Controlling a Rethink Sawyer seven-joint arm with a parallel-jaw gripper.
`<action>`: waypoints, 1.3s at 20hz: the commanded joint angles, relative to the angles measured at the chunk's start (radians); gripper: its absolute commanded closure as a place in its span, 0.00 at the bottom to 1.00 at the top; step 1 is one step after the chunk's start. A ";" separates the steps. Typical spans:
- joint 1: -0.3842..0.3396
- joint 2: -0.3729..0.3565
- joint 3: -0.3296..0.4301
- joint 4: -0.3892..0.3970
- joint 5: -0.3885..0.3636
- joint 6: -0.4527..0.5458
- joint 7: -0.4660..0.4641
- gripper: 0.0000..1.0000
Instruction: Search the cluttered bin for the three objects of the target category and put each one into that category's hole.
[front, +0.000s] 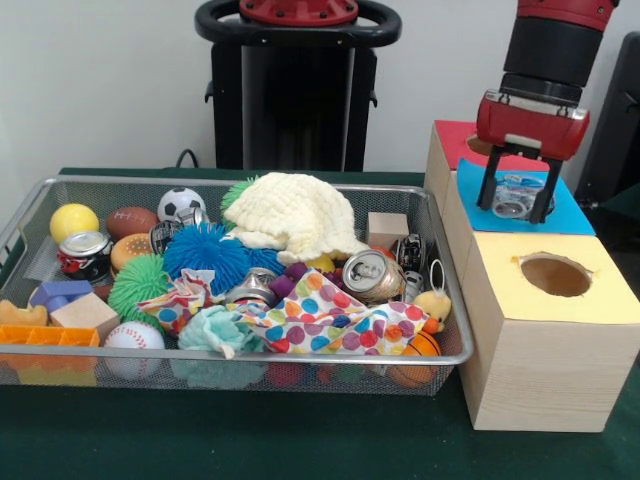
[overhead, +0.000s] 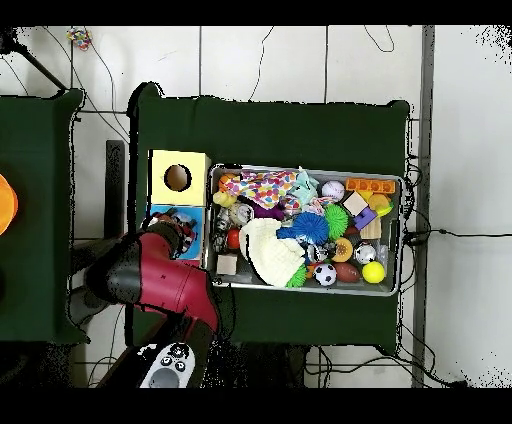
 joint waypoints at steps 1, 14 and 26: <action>-0.014 -0.027 0.086 0.046 -0.035 0.034 0.157 0.00; -0.015 -0.077 0.045 0.025 -0.053 0.131 0.123 0.00; -0.037 -0.094 0.055 0.066 -0.101 0.103 0.094 1.00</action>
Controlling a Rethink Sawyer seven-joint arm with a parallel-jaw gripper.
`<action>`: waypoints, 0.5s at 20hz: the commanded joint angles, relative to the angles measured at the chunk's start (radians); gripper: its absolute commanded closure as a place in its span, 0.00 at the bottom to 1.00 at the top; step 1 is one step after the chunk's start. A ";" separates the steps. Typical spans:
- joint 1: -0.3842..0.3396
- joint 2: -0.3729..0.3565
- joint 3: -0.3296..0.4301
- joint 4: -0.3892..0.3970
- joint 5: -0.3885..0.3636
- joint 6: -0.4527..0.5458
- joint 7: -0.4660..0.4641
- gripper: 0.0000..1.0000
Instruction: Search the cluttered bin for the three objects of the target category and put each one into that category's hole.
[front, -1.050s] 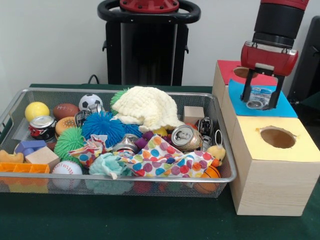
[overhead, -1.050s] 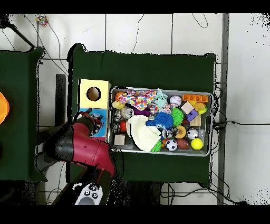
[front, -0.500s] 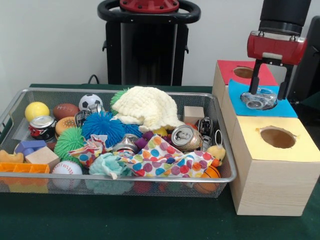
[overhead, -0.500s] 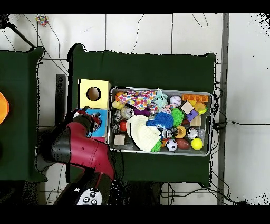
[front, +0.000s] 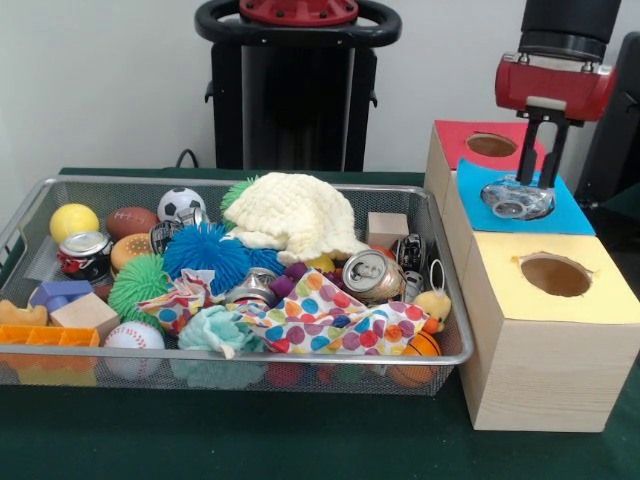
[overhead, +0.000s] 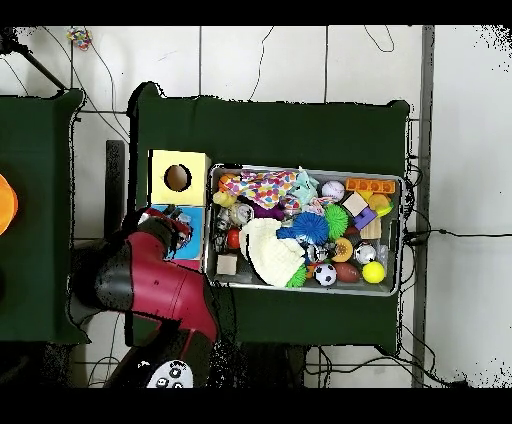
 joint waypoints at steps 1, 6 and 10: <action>-0.036 -0.011 0.059 0.064 -0.076 0.099 0.097 1.00; -0.026 -0.015 0.047 0.082 -0.095 0.090 0.118 1.00; -0.030 -0.014 0.058 0.096 -0.090 0.103 0.136 1.00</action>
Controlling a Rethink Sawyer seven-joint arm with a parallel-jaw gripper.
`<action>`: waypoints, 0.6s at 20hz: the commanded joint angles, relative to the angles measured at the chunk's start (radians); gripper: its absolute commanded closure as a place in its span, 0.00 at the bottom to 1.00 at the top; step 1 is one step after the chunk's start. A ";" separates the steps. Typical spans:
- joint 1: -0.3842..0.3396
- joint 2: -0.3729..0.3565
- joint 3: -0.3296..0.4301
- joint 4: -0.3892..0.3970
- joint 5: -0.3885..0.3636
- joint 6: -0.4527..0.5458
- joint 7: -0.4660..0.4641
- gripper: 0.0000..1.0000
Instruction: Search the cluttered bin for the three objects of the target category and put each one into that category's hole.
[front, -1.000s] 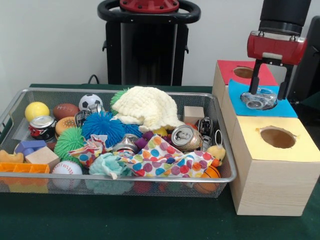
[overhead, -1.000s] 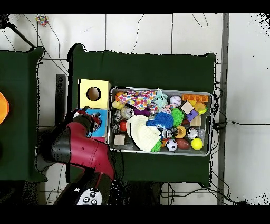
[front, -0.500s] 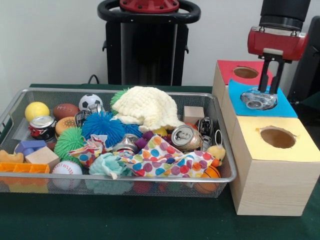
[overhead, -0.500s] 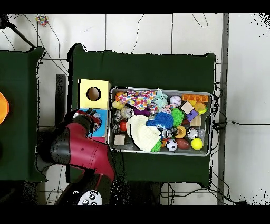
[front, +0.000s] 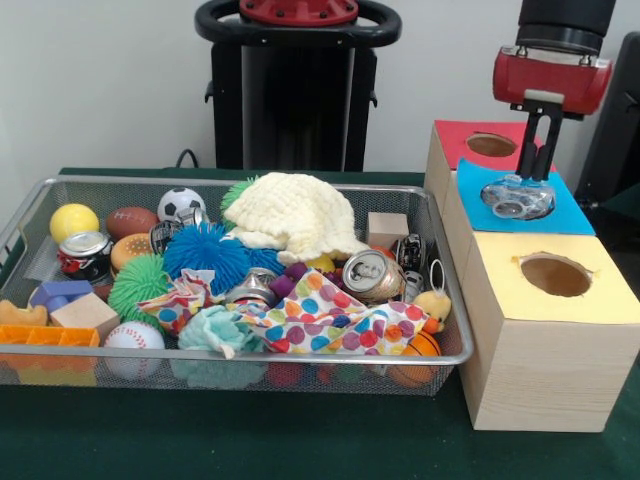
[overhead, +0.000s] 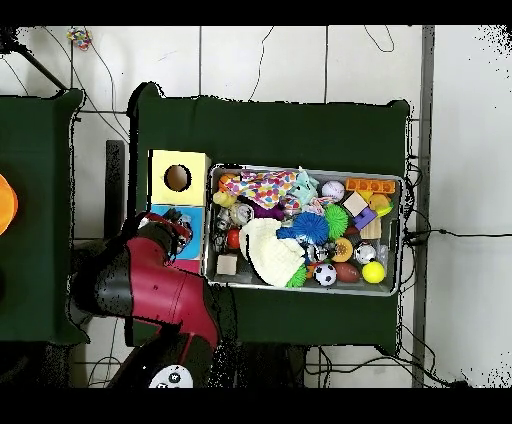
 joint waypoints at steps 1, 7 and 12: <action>-0.034 0.003 0.067 0.089 -0.041 0.095 0.139 1.00; -0.077 0.003 0.124 0.132 -0.056 0.035 0.136 1.00; -0.087 0.008 0.142 0.149 -0.064 0.009 0.140 1.00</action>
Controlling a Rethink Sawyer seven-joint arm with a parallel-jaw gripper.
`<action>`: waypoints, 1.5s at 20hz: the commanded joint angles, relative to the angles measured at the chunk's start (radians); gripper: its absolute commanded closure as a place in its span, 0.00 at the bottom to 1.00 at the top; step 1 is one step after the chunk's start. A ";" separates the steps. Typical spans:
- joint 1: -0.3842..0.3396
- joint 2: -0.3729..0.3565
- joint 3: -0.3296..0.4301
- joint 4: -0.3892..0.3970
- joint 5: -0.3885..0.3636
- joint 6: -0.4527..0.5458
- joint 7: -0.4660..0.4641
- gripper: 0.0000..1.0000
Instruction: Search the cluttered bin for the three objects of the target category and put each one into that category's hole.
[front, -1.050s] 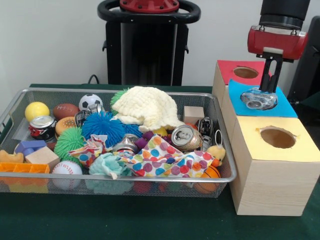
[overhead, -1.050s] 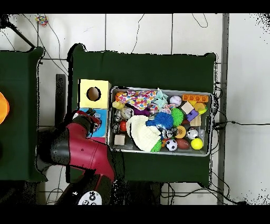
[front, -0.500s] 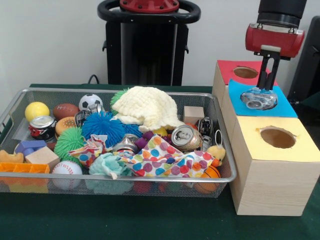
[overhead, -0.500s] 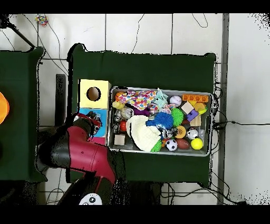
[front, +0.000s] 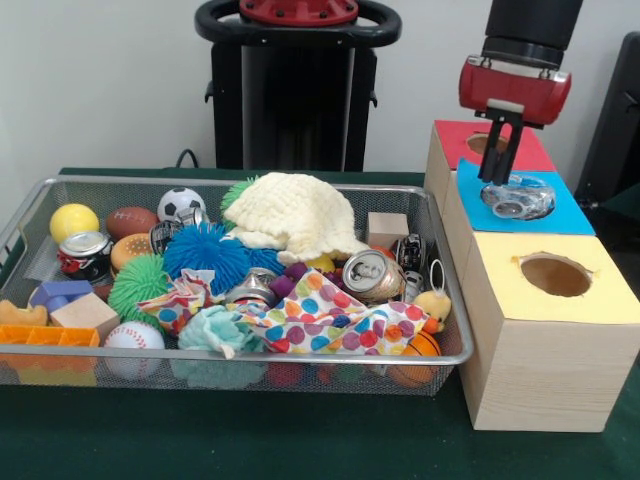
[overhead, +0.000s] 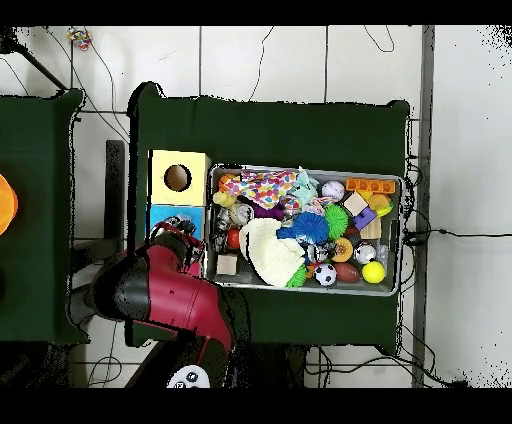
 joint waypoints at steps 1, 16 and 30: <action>-0.043 0.011 0.124 0.085 -0.048 0.006 0.141 1.00; 0.002 0.007 0.079 0.038 -0.025 0.096 0.149 1.00; 0.002 -0.016 0.059 0.006 -0.028 0.155 0.136 1.00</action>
